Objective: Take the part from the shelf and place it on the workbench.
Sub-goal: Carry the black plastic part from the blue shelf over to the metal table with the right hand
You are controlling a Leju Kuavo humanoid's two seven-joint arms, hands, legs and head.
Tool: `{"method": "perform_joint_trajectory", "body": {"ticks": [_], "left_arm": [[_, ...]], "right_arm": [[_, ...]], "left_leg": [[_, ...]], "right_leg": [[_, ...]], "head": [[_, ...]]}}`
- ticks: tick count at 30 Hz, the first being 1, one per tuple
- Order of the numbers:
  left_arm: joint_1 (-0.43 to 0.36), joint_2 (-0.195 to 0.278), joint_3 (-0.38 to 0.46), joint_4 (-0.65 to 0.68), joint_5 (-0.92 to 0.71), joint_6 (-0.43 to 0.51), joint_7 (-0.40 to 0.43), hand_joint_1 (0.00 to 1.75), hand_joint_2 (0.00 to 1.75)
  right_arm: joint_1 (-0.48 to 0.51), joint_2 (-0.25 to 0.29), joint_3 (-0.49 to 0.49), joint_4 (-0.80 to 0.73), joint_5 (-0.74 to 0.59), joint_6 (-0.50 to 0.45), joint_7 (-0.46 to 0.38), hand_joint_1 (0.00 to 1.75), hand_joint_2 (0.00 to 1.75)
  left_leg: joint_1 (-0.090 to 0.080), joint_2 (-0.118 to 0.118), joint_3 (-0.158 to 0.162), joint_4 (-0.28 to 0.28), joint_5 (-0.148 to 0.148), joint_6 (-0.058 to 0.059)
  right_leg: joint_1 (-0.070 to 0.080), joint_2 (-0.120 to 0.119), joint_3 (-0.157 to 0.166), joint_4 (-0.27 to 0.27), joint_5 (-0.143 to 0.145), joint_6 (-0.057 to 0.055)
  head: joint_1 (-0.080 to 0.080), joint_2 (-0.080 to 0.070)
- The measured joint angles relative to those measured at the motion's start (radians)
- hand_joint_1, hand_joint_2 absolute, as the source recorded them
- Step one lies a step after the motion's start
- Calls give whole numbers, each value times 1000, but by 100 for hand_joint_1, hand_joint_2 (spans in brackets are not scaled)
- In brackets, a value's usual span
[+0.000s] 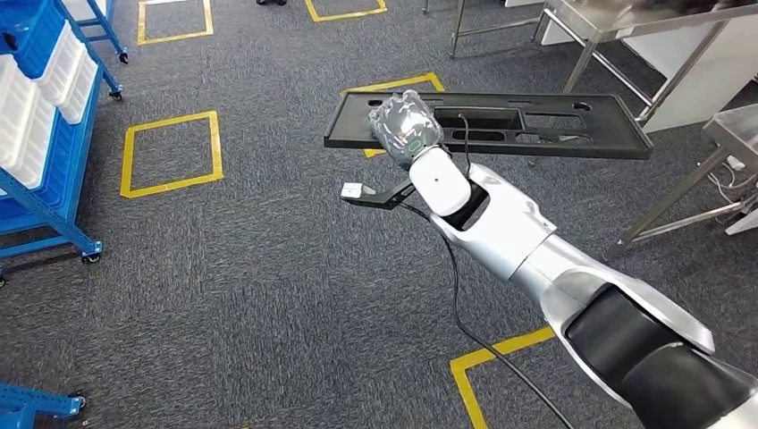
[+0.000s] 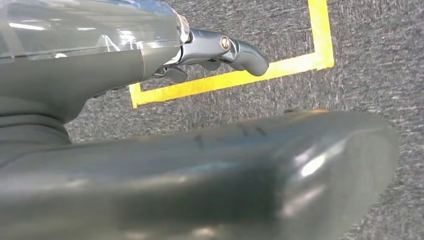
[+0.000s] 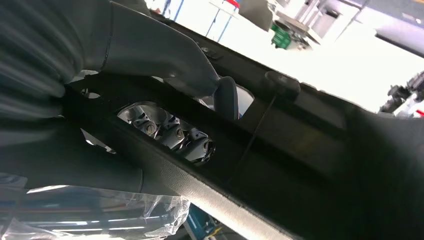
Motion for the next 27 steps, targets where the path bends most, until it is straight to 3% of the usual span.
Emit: {"method": "perform_joint_trajectory", "body": {"ticks": [1, 2, 4, 5, 7, 8, 9, 11, 13, 15, 16, 18, 20, 21, 22, 23, 24, 25, 27], "left_arm": [[-2, 0, 0, 0, 0, -1, 0, 0, 0], [-4, -1, 0, 0, -1, -1, 0, 0, 0], [-3, -1, 0, 0, -4, -2, 0, 0, 0], [-2, -1, 0, 0, -6, -2, 1, 0, 0], [0, 0, 0, 0, -11, -2, 3, 0, 0], [-1, 0, -1, 0, -14, -2, 4, 0, 0], [-1, 0, -1, 0, -17, -2, 6, 0, 0], [-2, 0, -2, 0, -24, -2, 11, 0, 0], [-3, 1, -2, 0, -31, -2, 12, 0, 0], [-8, 2, -3, 0, -36, -4, 8, 0, 0], [-11, 3, -4, 0, -37, -5, 5, 0, 0], [-16, 4, -5, 0, -38, -6, 0, 0, 0], [-16, 5, -5, 0, -36, -4, 0, 0, 0], [-14, 5, -5, 0, -34, -2, 2, 0, 0], [-13, 6, -5, 0, -33, 0, 6, 0, 0], [-13, 6, -5, 0, -31, 2, 10, 0, 0], [-12, 6, -5, 0, -29, 5, 12, 0, 0], [-12, 7, -5, 0, -28, 7, 15, 0, 0], [-11, 9, -3, 0, -26, 13, 19, 0, 0]], "right_arm": [[3, -6, 0, -2, 0, 0, 1, 175, 175], [4, -12, 0, -3, 0, 0, 2, 175, 175], [5, -17, 0, -5, 0, 1, 5, 175, 175], [7, -18, 0, -6, 0, 1, 7, 175, 175], [17, -22, 2, -8, 0, 2, 15, 175, 175], [22, -24, 3, -9, 0, 2, 21, 175, 175], [25, -25, 6, -9, 0, 2, 29, 175, 175], [26, -23, 12, -7, 0, -2, 50, 175, 175], [26, -8, 18, 5, 0, -8, 68, 175, 175], [28, 20, 26, 34, 0, -16, 81, 175, 175], [31, 37, 31, 51, 0, -20, 88, 175, 175], [34, 76, 38, 81, 0, -24, 103, 175, 175], [36, 116, 47, 108, 0, -26, 109, 175, 175], [38, 134, 52, 124, 0, -26, 109, 175, 175], [39, 150, 57, 138, 0, -25, 109, 175, 175], [40, 165, 60, 154, 0, -23, 108, 175, 175], [41, 176, 62, 166, 0, -21, 107, 175, 175], [40, 187, 64, 177, 0, -20, 107, 175, 175], [36, 208, 66, 197, 0, -19, 107, 175, 175]], "left_leg": [[0, 11, 3, -7, 4, 7], [1, 23, 6, -15, 8, 14], [-2, 48, 10, -23, 13, 22], [-4, 61, 10, -24, 12, 22], [-6, 86, 10, -23, 10, 22], [-6, 97, 10, -22, 8, 21], [-6, 107, 12, -22, 6, 20], [-8, 126, 16, -20, 0, 13], [-12, 145, 20, -20, -6, 2], [-12, 167, 26, -22, -11, -10], [-11, 165, 27, -17, -18, -16], [-6, 127, 5, 40, -57, -24], [-3, 78, -59, 175, -121, -27], [-2, 68, -94, 242, -142, -28], [-2, 62, -117, 279, -145, -29], [-2, 59, -122, 275, -127, -27], [-2, 55, -108, 230, -91, -25], [-2, 43, -80, 158, -48, -22], [1, 0, -30, 37, 3, -16]], "right_leg": [[1, -9, -5, 6, -4, 6], [3, -32, -16, 25, -18, 10], [5, -100, -65, 124, -73, 18], [3, -123, -98, 192, -103, 21], [-3, -139, -138, 270, -120, 25], [-5, -144, -130, 255, -103, 26], [-5, -152, -99, 198, -71, 26], [1, -193, -23, 54, -19, 19], [11, -211, 11, -11, -6, 8], [14, -186, 11, -13, -5, -3], [12, -173, 12, -16, -3, -8], [7, -152, 16, -22, 1, -20], [7, -130, 17, -22, 0, -28], [9, -116, 17, -21, 0, -31], [10, -101, 18, -20, 0, -32], [12, -87, 18, -18, -1, -32], [13, -73, 19, -16, -2, -32], [13, -59, 19, -13, -3, -31], [12, -35, 13, -5, -6, -25]], "head": [[0, 0], [0, 0], [1, 0], [1, 0], [1, 0], [1, 0], [1, 0], [1, 0], [1, 0], [1, 0], [1, 0], [0, 0], [0, 0], [0, 0], [0, 0], [0, 0], [0, 0], [0, 0], [0, 0]]}}
